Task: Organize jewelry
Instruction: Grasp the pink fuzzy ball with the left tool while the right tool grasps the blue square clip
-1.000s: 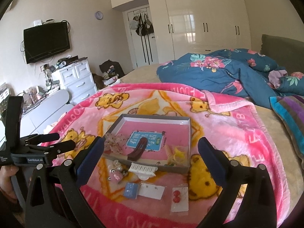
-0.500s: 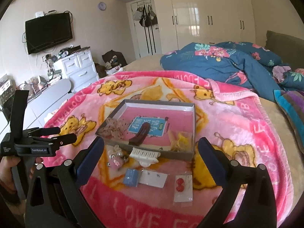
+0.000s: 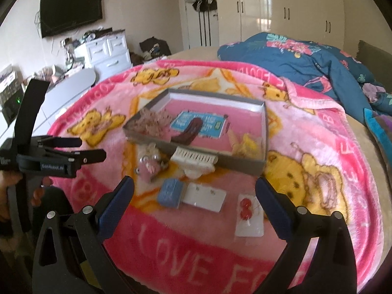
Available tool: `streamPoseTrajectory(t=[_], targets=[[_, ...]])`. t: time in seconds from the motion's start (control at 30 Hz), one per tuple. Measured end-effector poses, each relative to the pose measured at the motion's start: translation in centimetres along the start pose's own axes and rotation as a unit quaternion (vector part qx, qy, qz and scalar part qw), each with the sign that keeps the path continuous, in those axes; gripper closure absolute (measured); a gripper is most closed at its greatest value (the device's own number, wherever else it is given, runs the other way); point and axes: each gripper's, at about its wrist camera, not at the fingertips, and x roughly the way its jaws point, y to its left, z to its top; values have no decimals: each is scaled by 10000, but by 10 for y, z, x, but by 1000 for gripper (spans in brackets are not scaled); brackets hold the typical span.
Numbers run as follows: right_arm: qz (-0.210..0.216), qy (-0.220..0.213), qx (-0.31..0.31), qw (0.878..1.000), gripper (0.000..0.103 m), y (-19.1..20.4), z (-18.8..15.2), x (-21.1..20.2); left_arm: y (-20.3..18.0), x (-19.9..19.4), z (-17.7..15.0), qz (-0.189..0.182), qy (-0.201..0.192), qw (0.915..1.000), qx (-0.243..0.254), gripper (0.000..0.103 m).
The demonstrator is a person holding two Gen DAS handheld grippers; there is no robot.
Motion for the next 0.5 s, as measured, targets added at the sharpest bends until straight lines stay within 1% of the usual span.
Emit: streamPoseTrajectory(t=[0.17, 0.23, 0.3, 0.33, 0.37, 0.4, 0.5], targets=[[10, 173, -193, 9997, 6, 11, -11, 19, 9, 13, -3, -30, 150, 9998, -156, 10], [36, 226, -215, 9995, 6, 15, -14, 27, 10, 17, -3, -108, 201, 9995, -200, 13], [61, 286, -211, 9993, 7, 16, -16, 33, 8, 21, -4, -195, 275, 9992, -199, 22], [93, 320, -220, 9992, 13, 17, -18, 39, 7, 22, -5, -244, 300, 9991, -190, 24], [104, 354, -221, 9991, 19, 17, -19, 42, 5, 25, -5, -348, 351, 9986, -181, 31], [114, 406, -208, 9989, 20, 18, -21, 46, 4, 27, -6, -420, 387, 9982, -172, 37], [192, 547, -130, 9982, 27, 18, -26, 61, -1, 32, -7, -603, 488, 9969, -152, 49]])
